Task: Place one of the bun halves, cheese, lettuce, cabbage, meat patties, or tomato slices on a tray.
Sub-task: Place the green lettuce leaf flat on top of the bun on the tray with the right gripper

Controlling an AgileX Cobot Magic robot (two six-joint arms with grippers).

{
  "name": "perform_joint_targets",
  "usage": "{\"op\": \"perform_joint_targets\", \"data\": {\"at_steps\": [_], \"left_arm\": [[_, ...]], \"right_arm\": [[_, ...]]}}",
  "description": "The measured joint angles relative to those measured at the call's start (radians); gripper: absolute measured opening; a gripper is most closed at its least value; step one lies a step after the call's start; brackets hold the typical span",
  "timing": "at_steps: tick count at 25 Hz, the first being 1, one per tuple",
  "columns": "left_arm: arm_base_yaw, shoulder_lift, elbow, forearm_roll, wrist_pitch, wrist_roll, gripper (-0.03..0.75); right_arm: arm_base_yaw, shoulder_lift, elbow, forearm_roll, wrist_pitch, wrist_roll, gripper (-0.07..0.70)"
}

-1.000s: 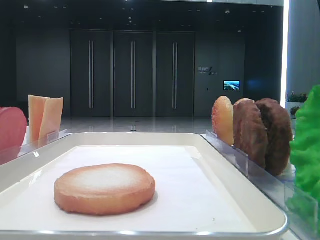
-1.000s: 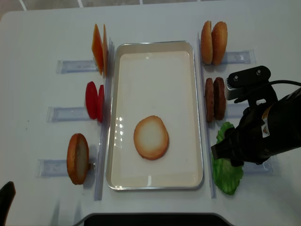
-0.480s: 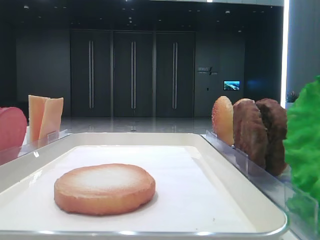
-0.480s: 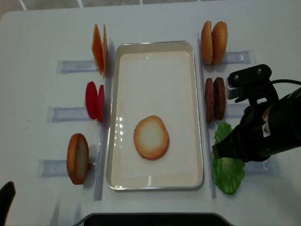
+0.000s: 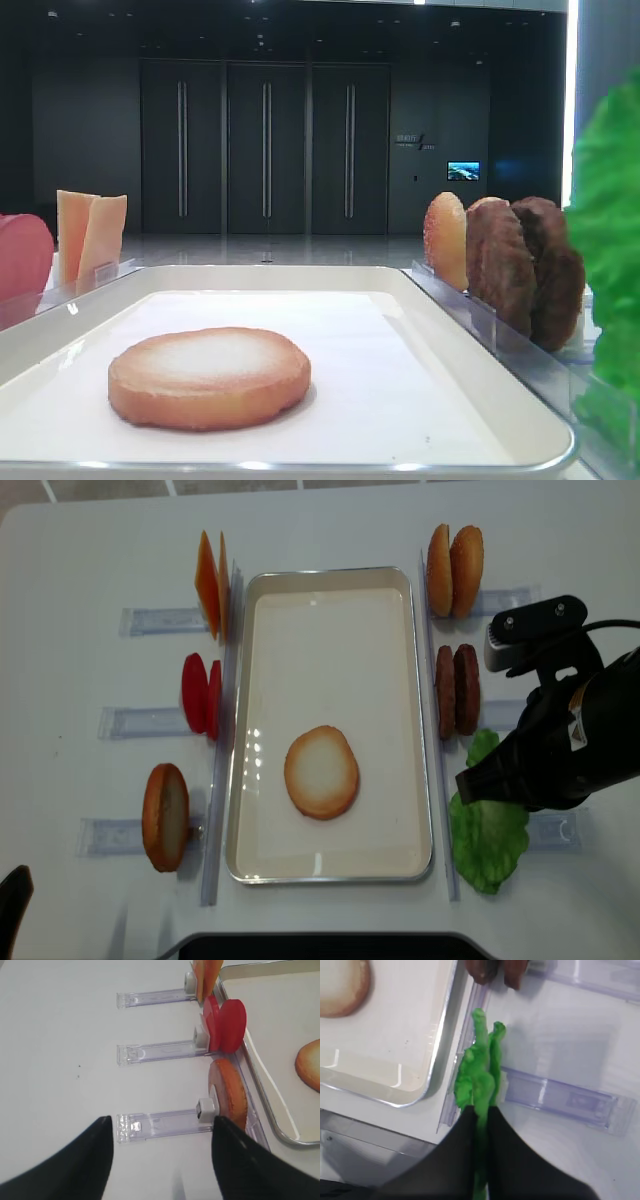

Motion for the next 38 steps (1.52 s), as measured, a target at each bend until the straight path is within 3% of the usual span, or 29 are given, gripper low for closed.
{"op": "perform_joint_targets", "data": {"at_steps": [5,12,15,18,22,27,32,35,38], "left_arm": [[0.0,0.0,0.0,0.0,0.0,0.0,0.471],[0.0,0.0,0.0,0.0,0.0,0.0,0.471],[0.0,0.0,0.0,0.0,0.0,0.0,0.471],[0.0,0.0,0.0,0.0,0.0,0.0,0.471],[0.0,0.0,0.0,0.0,0.0,0.0,0.471],[0.0,0.0,0.0,0.0,0.0,0.0,0.471],[0.0,0.0,0.0,0.0,0.0,0.0,0.471],[0.0,0.0,0.0,0.0,0.0,0.0,0.471],[0.0,0.0,0.0,0.0,0.0,0.0,0.471]], "right_arm": [[0.0,-0.024,-0.065,0.007,0.053,0.0,0.013],[0.0,-0.033,-0.075,0.047,0.069,-0.003,0.013],[0.0,-0.033,-0.075,0.124,0.04,-0.032,0.013],[0.0,-0.033,-0.075,0.267,-0.051,-0.111,0.013],[0.0,-0.008,-0.075,0.482,-0.188,-0.259,0.013],[0.008,0.099,-0.075,0.701,-0.283,-0.458,0.013],[0.029,0.196,-0.075,0.975,-0.355,-0.728,0.013],[0.03,0.249,-0.075,1.19,-0.374,-0.935,0.013],[0.03,0.303,-0.075,1.326,-0.392,-1.086,0.013]]}}
